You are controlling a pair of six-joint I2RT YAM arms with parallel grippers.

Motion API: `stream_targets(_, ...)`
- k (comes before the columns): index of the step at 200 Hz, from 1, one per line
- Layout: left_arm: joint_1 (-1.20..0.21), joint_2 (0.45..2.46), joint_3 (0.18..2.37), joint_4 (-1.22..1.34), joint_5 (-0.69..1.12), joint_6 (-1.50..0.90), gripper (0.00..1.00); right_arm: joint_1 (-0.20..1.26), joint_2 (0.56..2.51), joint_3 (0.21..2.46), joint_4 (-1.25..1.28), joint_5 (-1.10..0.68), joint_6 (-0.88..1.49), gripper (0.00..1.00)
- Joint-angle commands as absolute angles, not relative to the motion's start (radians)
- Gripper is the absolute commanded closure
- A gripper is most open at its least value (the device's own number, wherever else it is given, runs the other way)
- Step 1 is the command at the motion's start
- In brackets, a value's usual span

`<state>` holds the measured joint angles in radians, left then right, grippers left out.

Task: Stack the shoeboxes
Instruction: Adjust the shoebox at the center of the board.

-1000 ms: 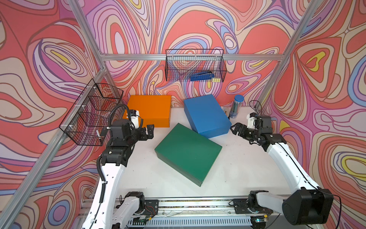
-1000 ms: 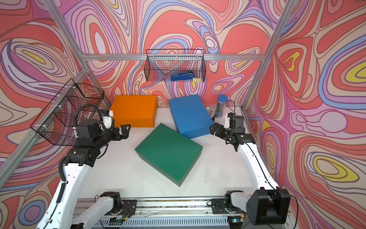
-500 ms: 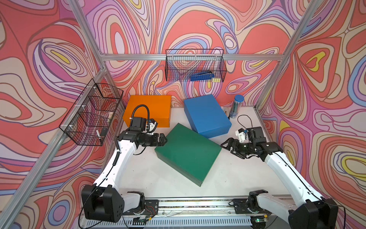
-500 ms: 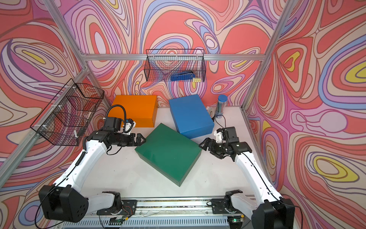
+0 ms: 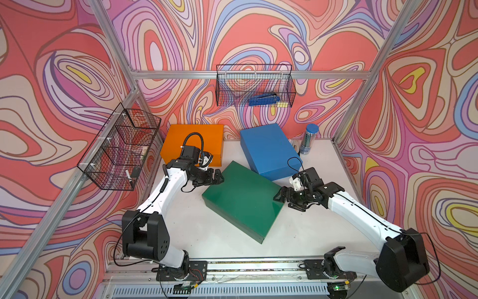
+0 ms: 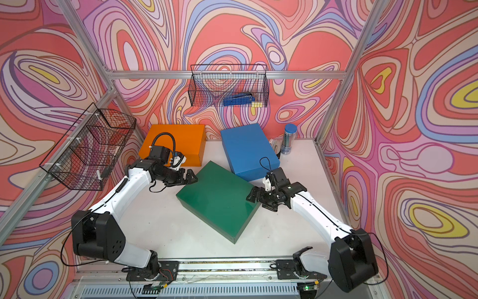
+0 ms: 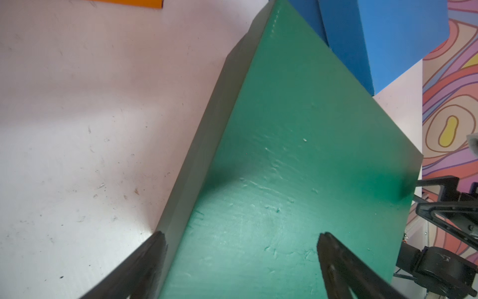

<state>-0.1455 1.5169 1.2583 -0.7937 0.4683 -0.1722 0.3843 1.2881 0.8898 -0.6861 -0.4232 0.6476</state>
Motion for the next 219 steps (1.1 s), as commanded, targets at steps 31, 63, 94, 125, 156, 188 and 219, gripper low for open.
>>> stream_targets(31,-0.167,1.505,1.209,-0.804,0.433,-0.212,0.06,0.396,1.367,0.924,-0.602,-0.403,0.635,0.07)
stream_targets(63,-0.194,1.468,1.123,-0.761,0.454,-0.261,0.09,0.396,1.415,0.966,-0.609,-0.393,0.584,0.04)
stream_targets(94,-0.246,1.413,1.053,-0.739,0.457,-0.331,0.11,0.396,1.476,1.026,-0.66,-0.371,0.528,0.03)
stream_targets(125,-0.329,1.314,0.96,-0.702,0.445,-0.465,0.11,0.392,1.5,1.066,-0.71,-0.307,0.471,0.02)
stream_targets(156,-0.42,1.197,0.839,-0.611,0.4,-0.69,0.14,0.348,1.516,1.102,-0.729,-0.317,0.448,0.02)
stream_targets(188,-0.494,1.107,0.768,-0.566,0.333,-0.801,0.16,0.303,1.538,1.113,-0.724,-0.324,0.424,0.02)
stream_targets(219,-0.5,1.11,0.772,-0.561,0.326,-0.804,0.16,0.272,1.547,1.121,-0.718,-0.335,0.4,0.02)
